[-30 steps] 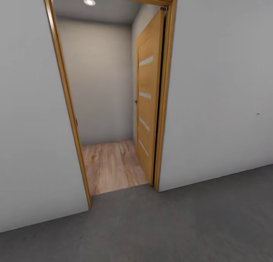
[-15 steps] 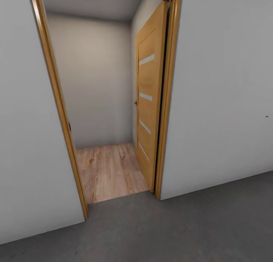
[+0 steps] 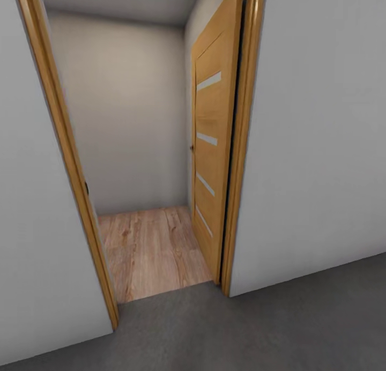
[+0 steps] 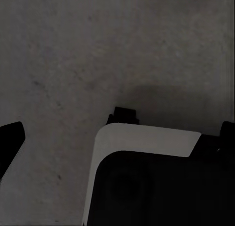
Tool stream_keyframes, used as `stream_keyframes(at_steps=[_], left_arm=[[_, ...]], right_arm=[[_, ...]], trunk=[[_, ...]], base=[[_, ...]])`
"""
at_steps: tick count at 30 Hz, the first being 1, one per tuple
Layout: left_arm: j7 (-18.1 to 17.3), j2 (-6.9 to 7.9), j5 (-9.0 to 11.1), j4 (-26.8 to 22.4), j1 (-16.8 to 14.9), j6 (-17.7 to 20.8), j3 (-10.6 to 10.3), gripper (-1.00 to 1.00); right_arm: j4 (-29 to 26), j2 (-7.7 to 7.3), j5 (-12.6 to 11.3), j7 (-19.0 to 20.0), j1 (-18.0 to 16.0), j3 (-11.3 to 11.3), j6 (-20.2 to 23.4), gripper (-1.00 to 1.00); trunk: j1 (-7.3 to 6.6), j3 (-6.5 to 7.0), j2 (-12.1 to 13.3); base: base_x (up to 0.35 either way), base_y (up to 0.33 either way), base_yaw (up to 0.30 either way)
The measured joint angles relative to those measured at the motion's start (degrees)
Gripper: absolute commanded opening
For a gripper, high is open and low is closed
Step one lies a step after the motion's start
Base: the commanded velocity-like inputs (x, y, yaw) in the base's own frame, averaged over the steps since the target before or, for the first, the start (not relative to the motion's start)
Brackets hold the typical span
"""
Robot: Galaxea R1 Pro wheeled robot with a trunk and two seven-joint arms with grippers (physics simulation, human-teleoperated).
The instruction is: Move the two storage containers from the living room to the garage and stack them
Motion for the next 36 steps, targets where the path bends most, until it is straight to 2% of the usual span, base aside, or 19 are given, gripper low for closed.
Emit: stream_keyframes(at_steps=[32,36], left_arm=[[0.0,-0.02,0.0,0.0,0.0,0.0,0.0,1.00],[0.0,0.00,0.0,0.0,0.0,0.0,0.0,1.00]], right_arm=[[0.0,0.28,0.1,0.2,0.0,-0.3,-0.4,1.00],[0.0,0.16,0.2,0.3,0.0,-0.3,-0.4,1.00]], trunk=[[0.00,0.00,0.0],[0.00,0.00,0.0]], base=[[0.323,0.000,0.000],[0.323,0.000,0.134]])
